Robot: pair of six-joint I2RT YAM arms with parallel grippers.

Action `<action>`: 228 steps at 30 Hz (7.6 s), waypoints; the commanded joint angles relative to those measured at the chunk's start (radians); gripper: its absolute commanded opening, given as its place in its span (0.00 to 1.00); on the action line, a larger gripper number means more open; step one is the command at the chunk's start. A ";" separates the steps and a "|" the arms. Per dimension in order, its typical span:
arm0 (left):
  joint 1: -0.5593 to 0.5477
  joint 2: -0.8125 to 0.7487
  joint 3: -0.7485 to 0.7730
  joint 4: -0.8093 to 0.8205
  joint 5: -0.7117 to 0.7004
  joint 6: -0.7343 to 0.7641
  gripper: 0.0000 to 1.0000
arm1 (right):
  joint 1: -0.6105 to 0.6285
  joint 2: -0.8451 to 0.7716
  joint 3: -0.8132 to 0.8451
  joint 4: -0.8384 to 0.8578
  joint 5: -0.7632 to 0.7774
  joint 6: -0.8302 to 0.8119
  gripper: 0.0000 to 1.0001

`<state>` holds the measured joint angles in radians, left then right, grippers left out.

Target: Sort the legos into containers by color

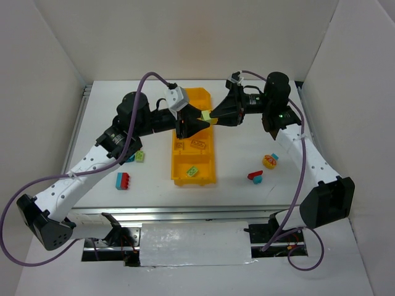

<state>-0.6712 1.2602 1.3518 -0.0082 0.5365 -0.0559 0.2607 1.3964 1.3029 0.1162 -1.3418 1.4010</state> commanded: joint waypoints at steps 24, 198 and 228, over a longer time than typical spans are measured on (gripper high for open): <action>0.125 -0.033 -0.056 -0.078 -0.248 -0.153 0.00 | 0.011 0.295 0.111 -0.783 0.855 -0.767 0.01; 0.441 0.504 -0.180 -0.552 -0.811 -0.470 0.84 | -0.092 -0.002 0.211 -1.073 1.067 -0.878 1.00; 0.433 0.522 -0.154 -0.550 -0.764 -0.441 0.82 | -0.090 0.035 0.230 -1.049 1.029 -0.858 1.00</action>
<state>-0.2337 1.7687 1.2045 -0.5636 -0.2295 -0.4999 0.1722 1.4265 1.4830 -0.9516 -0.3004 0.5423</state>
